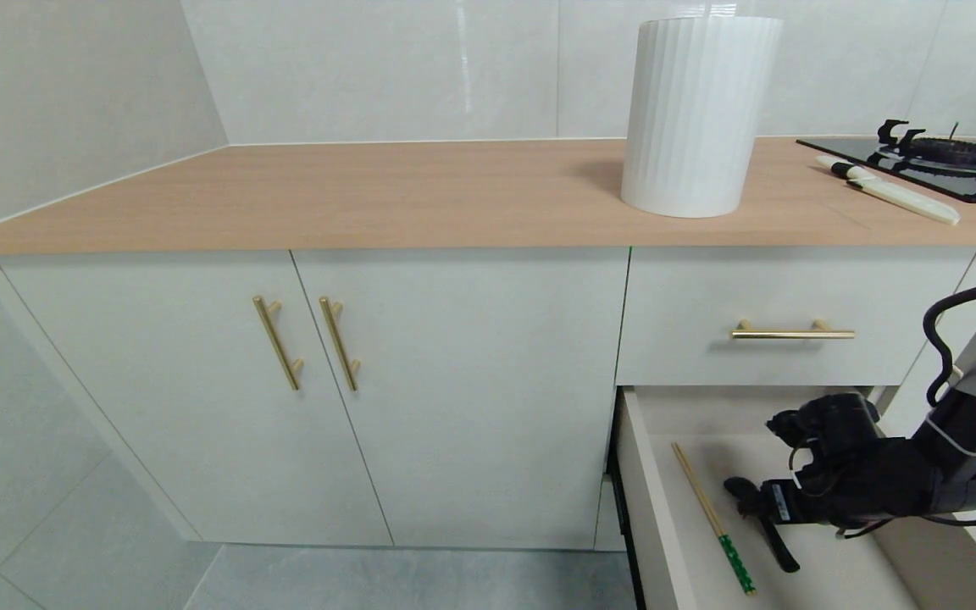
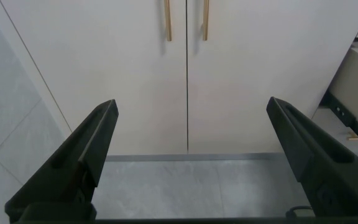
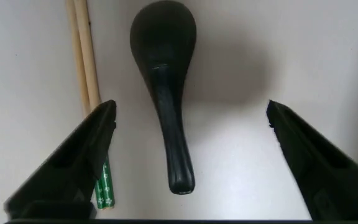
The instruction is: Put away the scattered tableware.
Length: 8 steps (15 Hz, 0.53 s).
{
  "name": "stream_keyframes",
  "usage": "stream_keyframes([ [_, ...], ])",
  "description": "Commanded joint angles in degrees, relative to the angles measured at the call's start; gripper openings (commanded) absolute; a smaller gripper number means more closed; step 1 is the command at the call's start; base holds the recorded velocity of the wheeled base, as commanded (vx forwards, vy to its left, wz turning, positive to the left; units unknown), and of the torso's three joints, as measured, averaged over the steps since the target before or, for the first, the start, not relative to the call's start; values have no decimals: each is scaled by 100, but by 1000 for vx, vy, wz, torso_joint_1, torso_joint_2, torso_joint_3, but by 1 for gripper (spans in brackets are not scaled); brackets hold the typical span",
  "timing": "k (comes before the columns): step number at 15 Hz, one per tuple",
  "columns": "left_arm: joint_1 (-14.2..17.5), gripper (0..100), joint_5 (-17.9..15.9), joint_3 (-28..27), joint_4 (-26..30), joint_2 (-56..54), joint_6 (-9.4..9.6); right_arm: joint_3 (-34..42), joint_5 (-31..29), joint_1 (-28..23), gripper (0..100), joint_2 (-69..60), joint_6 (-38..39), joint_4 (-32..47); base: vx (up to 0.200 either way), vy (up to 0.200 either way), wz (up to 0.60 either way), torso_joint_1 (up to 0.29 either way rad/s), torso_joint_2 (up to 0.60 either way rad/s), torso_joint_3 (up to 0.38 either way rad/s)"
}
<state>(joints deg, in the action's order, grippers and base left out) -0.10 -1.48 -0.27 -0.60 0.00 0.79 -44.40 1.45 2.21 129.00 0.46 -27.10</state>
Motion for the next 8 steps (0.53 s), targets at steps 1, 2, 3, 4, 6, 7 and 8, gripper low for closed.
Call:
stream_keyframes([
  [1,1,100,-2,0,-2,9,0,28,4,-1,100,-165,33,-6,0,0,0,0,0,0],
  [2,1,100,-2,0,-2,9,0,124,13,-1,100,-455,121,-6,0,0,0,0,0,0],
  [3,1,100,-2,0,-2,9,0,283,13,-1,100,-798,165,-6,0,0,0,0,0,0],
  [4,1,100,-2,0,-2,9,0,441,13,-1,100,-1167,191,-6,0,0,0,0,0,0],
  [6,1,100,-2,0,-2,9,9,836,13,-1,100,-1984,191,-6,0,0,0,0,0,0],
  [7,1,100,-2,0,-2,9,0,968,4,-1,100,-2309,182,-6,0,0,0,0,0,0],
  [8,1,100,-2,0,-2,9,0,1276,13,8,100,-2872,191,3,0,0,0,0,0,0],
])
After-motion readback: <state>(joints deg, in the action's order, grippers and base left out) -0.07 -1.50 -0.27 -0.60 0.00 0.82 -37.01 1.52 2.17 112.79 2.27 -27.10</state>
